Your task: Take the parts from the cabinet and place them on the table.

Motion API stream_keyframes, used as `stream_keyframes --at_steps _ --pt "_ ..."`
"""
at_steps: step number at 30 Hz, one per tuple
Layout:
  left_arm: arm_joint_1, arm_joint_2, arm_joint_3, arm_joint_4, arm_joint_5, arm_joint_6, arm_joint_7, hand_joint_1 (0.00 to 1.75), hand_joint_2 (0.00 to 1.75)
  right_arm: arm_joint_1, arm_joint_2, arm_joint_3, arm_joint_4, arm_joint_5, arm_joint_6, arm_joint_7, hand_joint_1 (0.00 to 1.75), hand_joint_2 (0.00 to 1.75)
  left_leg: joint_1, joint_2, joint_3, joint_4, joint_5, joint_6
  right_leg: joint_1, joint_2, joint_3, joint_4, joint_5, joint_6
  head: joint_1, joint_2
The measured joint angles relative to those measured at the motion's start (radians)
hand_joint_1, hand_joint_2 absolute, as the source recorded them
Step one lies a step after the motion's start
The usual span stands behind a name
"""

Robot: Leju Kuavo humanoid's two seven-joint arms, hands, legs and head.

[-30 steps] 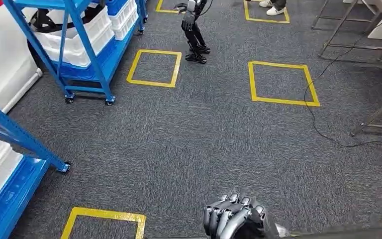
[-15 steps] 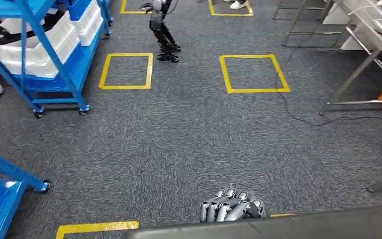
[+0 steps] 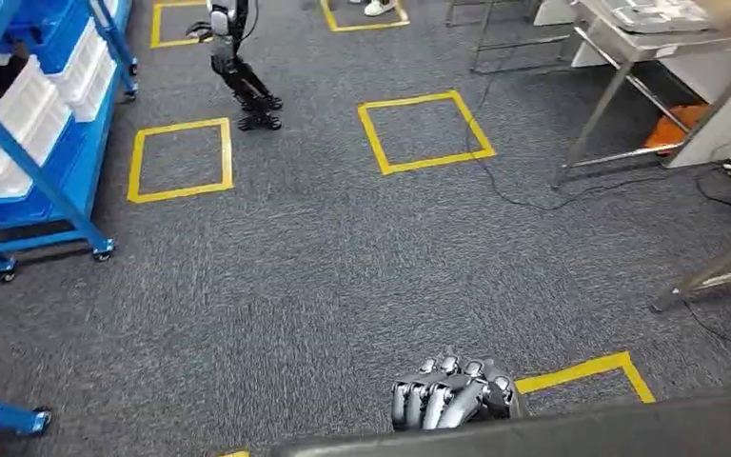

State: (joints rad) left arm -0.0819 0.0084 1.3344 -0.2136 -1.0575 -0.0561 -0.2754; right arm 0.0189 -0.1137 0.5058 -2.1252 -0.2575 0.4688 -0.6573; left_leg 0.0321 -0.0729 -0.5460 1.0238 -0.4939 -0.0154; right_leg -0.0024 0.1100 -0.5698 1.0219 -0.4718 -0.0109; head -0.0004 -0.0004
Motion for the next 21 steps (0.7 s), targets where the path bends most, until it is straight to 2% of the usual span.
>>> stream_keyframes --at_steps 2,3,4,5,6,7,8,9,10,12,13,14,15,17,18,19,20,21 --pt "-0.003 0.0 0.0 0.0 0.0 0.0 -0.001 0.0 1.75 0.0 0.0 -0.003 -0.003 -0.001 0.0 0.0 1.43 1.75 -0.007 0.019 0.003 -0.005 0.004 0.012 -0.005 0.02 -0.005 -0.009 0.009 0.012 0.0 0.0" --pt "-0.006 -0.001 0.0 0.0 0.0 0.0 -0.001 0.0 1.75 0.0 0.0 -0.004 -0.003 -0.001 0.0 0.0 1.43 1.75 0.0 0.032 0.003 -0.011 0.009 0.021 -0.005 0.029 -0.007 -0.006 0.008 0.015 0.0 0.0" --pt "-0.008 -0.001 0.0 0.0 0.0 0.0 -0.001 0.0 1.75 0.001 0.0 -0.005 -0.005 -0.001 0.0 0.001 1.43 1.75 -0.002 0.044 0.005 -0.012 0.009 0.029 -0.003 -0.011 -0.012 0.012 -0.005 0.017 0.0 0.0" --pt "-0.007 -0.001 0.0 0.0 0.0 0.0 -0.002 0.0 1.75 -0.003 0.0 -0.008 -0.007 -0.001 0.0 0.001 1.43 1.75 -0.004 0.054 0.005 -0.012 0.009 0.036 0.0 -0.06 -0.036 0.058 -0.034 0.021 0.001 0.0" --pt "-0.004 -0.001 0.0 0.0 0.0 0.0 -0.002 0.0 1.75 -0.006 0.0 -0.008 -0.008 -0.001 0.0 0.001 1.43 1.75 -0.008 0.067 0.004 -0.012 0.008 0.039 -0.002 -0.086 -0.073 0.132 -0.072 0.025 0.001 0.0" --pt "-0.001 -0.001 0.0 0.0 0.0 0.0 -0.002 0.0 1.75 -0.005 0.0 -0.008 -0.008 -0.001 0.0 0.001 1.43 1.75 -0.013 0.08 0.004 -0.012 0.006 0.042 -0.004 -0.099 -0.115 0.213 -0.107 0.026 0.0 0.0" --pt "0.001 -0.001 0.0 0.0 0.0 0.0 -0.002 0.0 1.75 -0.005 0.0 -0.008 -0.008 -0.001 0.0 0.001 1.43 1.75 -0.017 0.096 0.003 -0.011 0.004 0.044 -0.004 -0.103 -0.155 0.288 -0.132 0.026 0.001 0.0" --pt "0.002 -0.001 0.0 0.0 0.001 0.0 -0.002 0.0 1.75 -0.005 0.0 -0.008 -0.008 -0.001 0.002 0.003 1.43 1.75 -0.02 0.108 0.004 -0.011 0.003 0.045 -0.004 -0.104 -0.174 0.318 -0.131 0.025 0.001 0.0" --pt "0.001 -0.001 0.0 0.0 0.001 0.0 -0.003 0.0 1.75 -0.005 0.0 -0.008 -0.008 -0.001 0.002 0.007 1.43 1.75 -0.023 0.121 0.006 -0.011 0.001 0.045 -0.003 -0.105 -0.166 0.298 -0.106 0.02 0.0 0.0" --pt "-0.003 -0.002 0.0 0.0 0.001 0.0 -0.003 0.0 1.75 -0.005 0.0 -0.008 -0.008 -0.001 0.008 0.018 1.43 1.75 -0.025 0.14 0.016 -0.013 -0.005 0.045 0.007 -0.113 -0.093 0.158 -0.025 0.003 0.0 0.0" --pt "-0.005 -0.005 0.0 0.0 0.001 0.0 -0.003 0.0 1.75 -0.007 0.0 -0.008 -0.008 -0.001 0.011 0.019 1.43 1.75 -0.025 0.15 0.024 -0.015 -0.009 0.044 0.023 -0.15 -0.034 0.05 0.022 -0.015 0.001 0.0" --pt "-0.005 -0.014 0.0 0.0 0.004 -0.002 -0.003 0.0 1.75 -0.012 -0.001 -0.009 -0.008 -0.001 0.014 0.021 1.43 1.75 -0.026 0.159 0.03 -0.018 -0.011 0.041 0.042 -0.214 -0.009 0.002 0.01 -0.03 0.0 0.0" --pt "-0.004 -0.015 0.0 0.0 0.006 -0.004 -0.003 0.0 1.75 -0.02 0.0 -0.009 -0.008 -0.002 0.014 0.023 1.43 1.75 -0.027 0.169 0.03 -0.02 -0.013 0.037 0.046 -0.211 -0.01 -0.009 0.008 -0.034 0.001 0.0" --pt "-0.007 -0.016 0.001 0.0 0.008 -0.007 -0.006 0.0 1.75 -0.022 0.0 -0.018 -0.008 -0.009 0.014 0.025 1.43 1.75 -0.026 0.197 0.036 -0.026 -0.015 0.032 0.048 -0.184 -0.013 -0.01 0.009 -0.04 0.0 0.0" --pt "-0.011 -0.017 0.001 0.0 0.008 -0.007 -0.01 0.0 1.75 -0.024 0.0 -0.023 -0.01 -0.011 0.014 0.027 1.43 1.75 -0.03 0.212 0.046 -0.033 -0.015 0.027 0.047 -0.166 -0.008 -0.025 0.016 -0.046 0.0 0.0" --pt "-0.011 -0.016 0.001 0.0 0.008 -0.007 -0.012 0.0 1.75 -0.023 0.0 -0.025 -0.013 -0.013 0.014 0.029 1.43 1.75 -0.028 0.191 0.045 -0.025 -0.024 0.023 0.026 -0.158 0.01 -0.046 0.029 -0.043 0.0 0.0" --pt "-0.012 -0.017 0.001 0.0 0.008 -0.007 -0.013 0.0 1.75 -0.032 0.0 -0.026 -0.013 -0.017 0.014 0.029 1.43 1.75 -0.027 0.138 0.035 0.003 -0.039 0.018 0.026 -0.145 0.016 -0.056 0.031 -0.042 0.001 0.0" --pt "-0.012 -0.017 0.001 0.0 0.007 -0.009 -0.014 0.0 1.75 -0.043 0.002 -0.026 -0.013 -0.019 0.014 0.031 1.43 1.75 -0.025 0.101 0.003 0.068 -0.076 0.017 0.025 -0.135 0.015 -0.055 0.035 -0.049 0.0 0.0"
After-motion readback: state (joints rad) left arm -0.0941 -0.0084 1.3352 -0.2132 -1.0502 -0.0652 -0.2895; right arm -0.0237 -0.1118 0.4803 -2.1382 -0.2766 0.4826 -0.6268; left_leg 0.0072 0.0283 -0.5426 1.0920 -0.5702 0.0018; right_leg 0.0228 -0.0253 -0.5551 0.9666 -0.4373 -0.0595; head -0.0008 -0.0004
